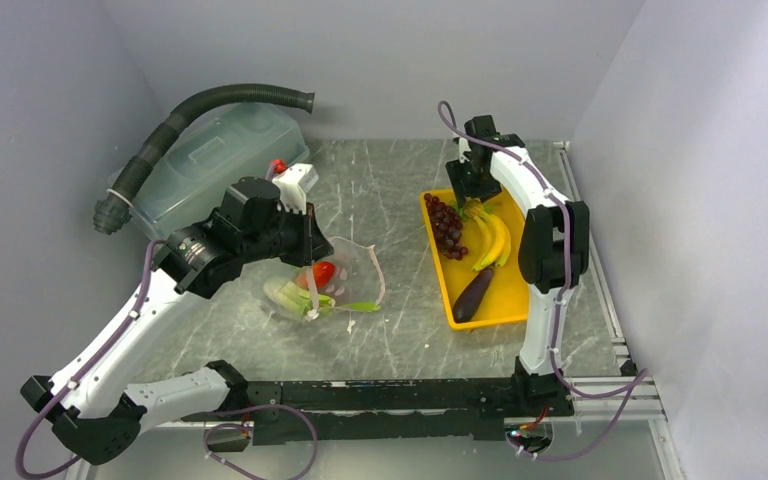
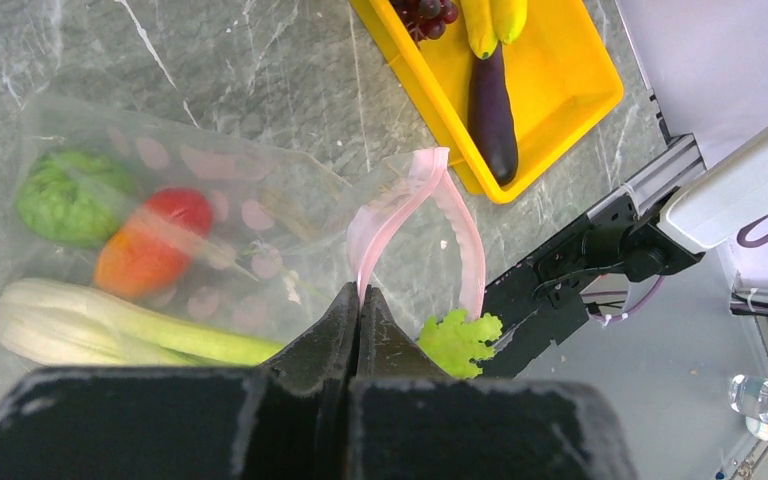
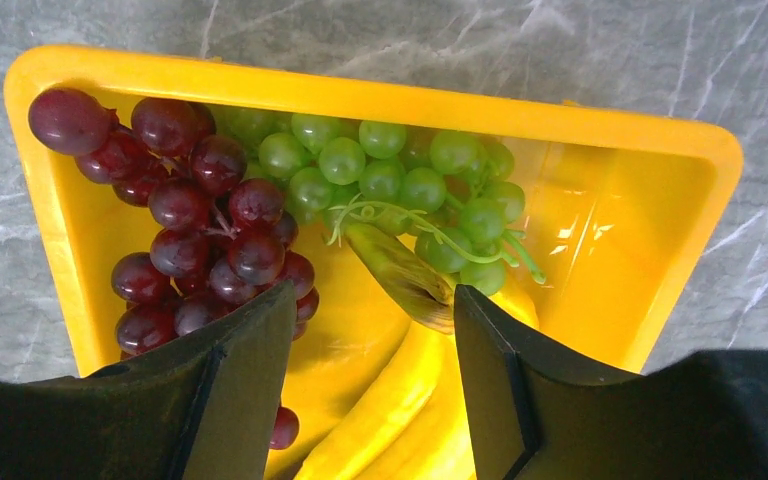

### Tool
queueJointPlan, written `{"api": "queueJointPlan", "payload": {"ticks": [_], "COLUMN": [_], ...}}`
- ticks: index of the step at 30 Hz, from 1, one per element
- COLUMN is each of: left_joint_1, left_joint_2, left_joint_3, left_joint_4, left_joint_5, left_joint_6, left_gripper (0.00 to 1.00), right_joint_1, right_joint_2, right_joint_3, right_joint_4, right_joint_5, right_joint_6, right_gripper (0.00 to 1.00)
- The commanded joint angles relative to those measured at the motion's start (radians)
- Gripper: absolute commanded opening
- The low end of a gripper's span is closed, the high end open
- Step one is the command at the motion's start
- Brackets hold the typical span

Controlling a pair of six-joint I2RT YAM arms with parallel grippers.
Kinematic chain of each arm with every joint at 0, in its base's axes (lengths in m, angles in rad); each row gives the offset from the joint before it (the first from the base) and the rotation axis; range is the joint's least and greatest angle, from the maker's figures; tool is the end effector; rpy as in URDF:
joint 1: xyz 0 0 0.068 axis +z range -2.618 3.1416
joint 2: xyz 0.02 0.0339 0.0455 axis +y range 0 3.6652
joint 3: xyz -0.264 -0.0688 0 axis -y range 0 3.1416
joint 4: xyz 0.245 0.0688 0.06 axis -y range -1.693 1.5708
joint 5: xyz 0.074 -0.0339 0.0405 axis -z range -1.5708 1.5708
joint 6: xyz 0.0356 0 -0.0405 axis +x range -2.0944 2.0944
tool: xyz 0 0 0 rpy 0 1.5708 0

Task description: Place the food in the zip-top bag and seal the zipper

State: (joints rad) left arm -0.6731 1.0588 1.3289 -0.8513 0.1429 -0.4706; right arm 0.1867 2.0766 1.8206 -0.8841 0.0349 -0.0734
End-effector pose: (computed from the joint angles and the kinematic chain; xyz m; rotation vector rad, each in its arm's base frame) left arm 0.1548 -0.1299 0.4069 0.3150 2.2379 -0.7954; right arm 0.4384 0.0815 0.2409 -0.3411 2.6881 -0.0137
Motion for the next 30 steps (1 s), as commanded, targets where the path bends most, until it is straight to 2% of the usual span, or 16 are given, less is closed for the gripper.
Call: {"api": "queueJointPlan", "payload": {"ticks": [1,8,17,19,23,30], "left_joint_1": [-0.001,-0.002,-0.001,-0.001,-0.001,-0.002], "left_joint_2": [-0.027,-0.038,-0.042,-0.042,-0.042,-0.043], "left_joint_3": [0.003,0.001,0.001,0.003,0.002,-0.003], "left_joint_4": [0.015,0.003,0.006,0.005,0.009,0.022], "left_joint_5": [0.019,0.012,0.015,0.016,0.02,0.024], "left_joint_6": [0.017,0.022,0.026,0.027,0.029,0.027], "left_gripper": [0.0,0.0,0.0,0.0,0.0,0.0], "right_joint_1": [-0.009,-0.009,-0.009,-0.009,-0.006,0.024], "right_joint_2": [0.016,0.043,0.03,0.019,-0.013,-0.115], "right_joint_3": [0.039,0.055,0.045,0.04,0.037,0.023], "right_joint_4": [-0.023,-0.028,-0.028,-0.031,-0.041,-0.044], "right_joint_5": [-0.03,-0.028,0.052,0.064,0.115,0.279], "right_joint_6": [-0.028,-0.015,-0.005,0.0,0.01,0.005], "right_gripper": [0.62,0.55,0.31,0.23,0.0,0.0]}}
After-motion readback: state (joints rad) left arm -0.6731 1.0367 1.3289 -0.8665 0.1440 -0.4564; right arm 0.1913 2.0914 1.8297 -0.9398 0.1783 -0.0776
